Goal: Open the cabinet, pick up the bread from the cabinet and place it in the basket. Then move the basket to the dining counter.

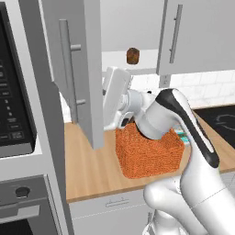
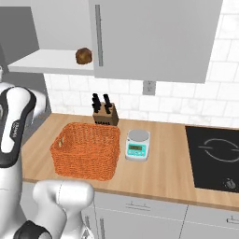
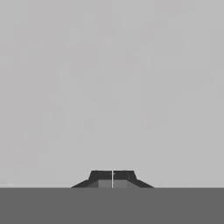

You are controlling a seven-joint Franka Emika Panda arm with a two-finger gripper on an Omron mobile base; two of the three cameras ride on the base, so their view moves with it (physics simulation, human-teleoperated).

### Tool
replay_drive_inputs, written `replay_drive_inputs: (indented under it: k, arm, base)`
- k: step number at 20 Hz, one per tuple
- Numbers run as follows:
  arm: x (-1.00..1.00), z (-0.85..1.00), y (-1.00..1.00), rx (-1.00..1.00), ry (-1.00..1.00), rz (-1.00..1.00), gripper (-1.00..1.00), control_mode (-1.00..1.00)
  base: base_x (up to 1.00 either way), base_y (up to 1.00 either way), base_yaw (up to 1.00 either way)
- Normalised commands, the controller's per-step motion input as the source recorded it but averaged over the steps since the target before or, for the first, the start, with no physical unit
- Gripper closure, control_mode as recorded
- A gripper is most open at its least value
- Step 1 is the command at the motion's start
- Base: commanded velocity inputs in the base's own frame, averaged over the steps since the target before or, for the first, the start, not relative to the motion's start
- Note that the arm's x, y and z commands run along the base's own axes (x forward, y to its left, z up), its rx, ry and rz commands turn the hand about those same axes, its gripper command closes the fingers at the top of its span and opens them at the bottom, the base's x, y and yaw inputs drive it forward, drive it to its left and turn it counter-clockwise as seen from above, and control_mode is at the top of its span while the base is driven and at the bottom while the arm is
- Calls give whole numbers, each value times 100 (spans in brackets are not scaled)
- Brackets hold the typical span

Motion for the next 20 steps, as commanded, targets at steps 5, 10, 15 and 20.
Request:
replay_drive_inputs:
  k: [5,10,15,20]
  arm:
    - [26,-4,46,-1,3,1,100,-100]
    - [-30,20,-56,0,-19,0,100,-100]
    - [-39,14,-81,-2,-23,-3,100,-100]
    - [-10,0,-58,-16,-20,-20,100,-100]
  base:
    - [0,0,0]
    - [0,0,0]
    - [0,0,0]
    - [0,0,0]
